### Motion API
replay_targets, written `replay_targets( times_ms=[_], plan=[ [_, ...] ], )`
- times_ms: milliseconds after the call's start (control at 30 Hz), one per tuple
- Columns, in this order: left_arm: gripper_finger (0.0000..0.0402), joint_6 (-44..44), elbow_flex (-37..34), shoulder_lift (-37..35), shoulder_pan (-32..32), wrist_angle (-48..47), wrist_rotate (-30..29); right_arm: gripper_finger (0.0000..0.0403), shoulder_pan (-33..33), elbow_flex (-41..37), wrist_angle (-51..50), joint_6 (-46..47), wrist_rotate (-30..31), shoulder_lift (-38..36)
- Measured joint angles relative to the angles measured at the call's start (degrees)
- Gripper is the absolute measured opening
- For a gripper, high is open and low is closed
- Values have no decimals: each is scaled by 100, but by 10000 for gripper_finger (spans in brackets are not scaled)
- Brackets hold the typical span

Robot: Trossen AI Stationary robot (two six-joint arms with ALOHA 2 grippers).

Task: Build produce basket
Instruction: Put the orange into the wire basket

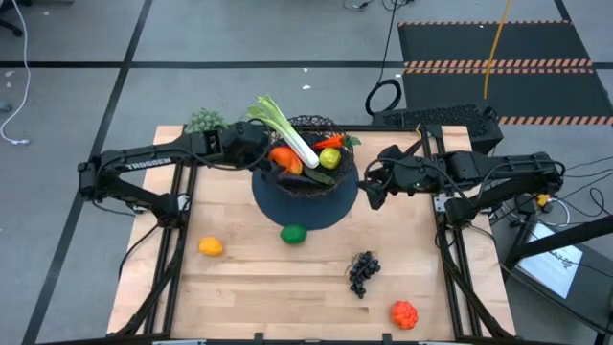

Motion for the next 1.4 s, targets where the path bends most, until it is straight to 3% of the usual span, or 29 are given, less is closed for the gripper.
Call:
replay_targets(
  times_ms=[267,433,633,767,1133,1400],
  plan=[
    [335,-104,-20,238,85,-180,-10,200,-70,0,-203,93,-2,2],
    [335,185,-17,584,201,651,178,200,-221,0,-581,-3,3,2],
    [335,588,15,1206,459,2307,218,200,-384,0,-1003,-98,3,-24],
    [335,697,164,1635,722,2707,234,200,-418,4,-1105,-186,96,-42],
    [335,1653,1298,3065,1293,2234,187,200,-675,2,-1299,-626,141,-49],
    [337,1829,1449,3294,1446,1850,-151,200,-660,2,-1400,-356,-21,-197]
  ],
)
